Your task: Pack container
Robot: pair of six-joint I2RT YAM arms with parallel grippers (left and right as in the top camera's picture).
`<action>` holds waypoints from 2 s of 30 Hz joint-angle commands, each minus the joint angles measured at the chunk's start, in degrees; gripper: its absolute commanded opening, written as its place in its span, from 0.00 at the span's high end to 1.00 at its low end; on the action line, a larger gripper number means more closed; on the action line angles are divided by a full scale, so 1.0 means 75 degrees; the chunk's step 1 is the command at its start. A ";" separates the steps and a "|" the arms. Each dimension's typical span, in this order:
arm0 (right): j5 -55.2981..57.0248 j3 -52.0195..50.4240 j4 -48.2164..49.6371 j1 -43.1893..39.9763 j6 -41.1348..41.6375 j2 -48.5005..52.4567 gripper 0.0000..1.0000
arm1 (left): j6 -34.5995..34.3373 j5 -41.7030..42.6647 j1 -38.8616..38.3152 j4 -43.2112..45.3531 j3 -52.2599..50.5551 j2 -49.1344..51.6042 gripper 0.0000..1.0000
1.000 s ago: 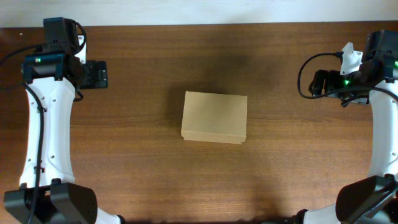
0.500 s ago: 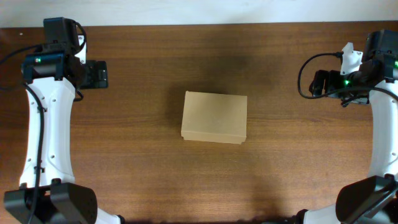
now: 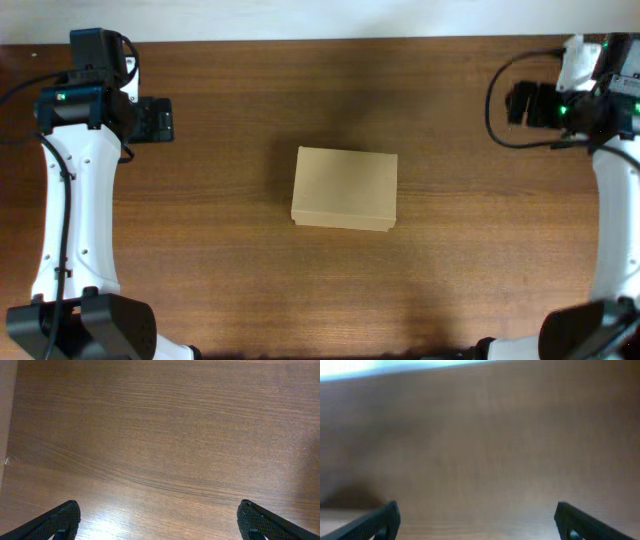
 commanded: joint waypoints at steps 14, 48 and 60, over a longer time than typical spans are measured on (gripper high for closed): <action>-0.0245 -0.7874 0.4164 0.1897 0.0128 -0.9393 0.01 | 0.0006 0.0052 0.0038 0.0003 0.0090 -0.0073 0.00; 0.0568 -1.2219 0.7635 0.1903 0.0323 -1.2115 0.01 | 0.0006 0.0052 0.0038 0.0003 0.0090 -0.0073 0.00; 0.0568 -1.2217 0.5872 0.1903 0.0323 -1.2065 0.01 | 0.0006 0.0052 0.0038 0.0003 0.0090 -0.0073 0.01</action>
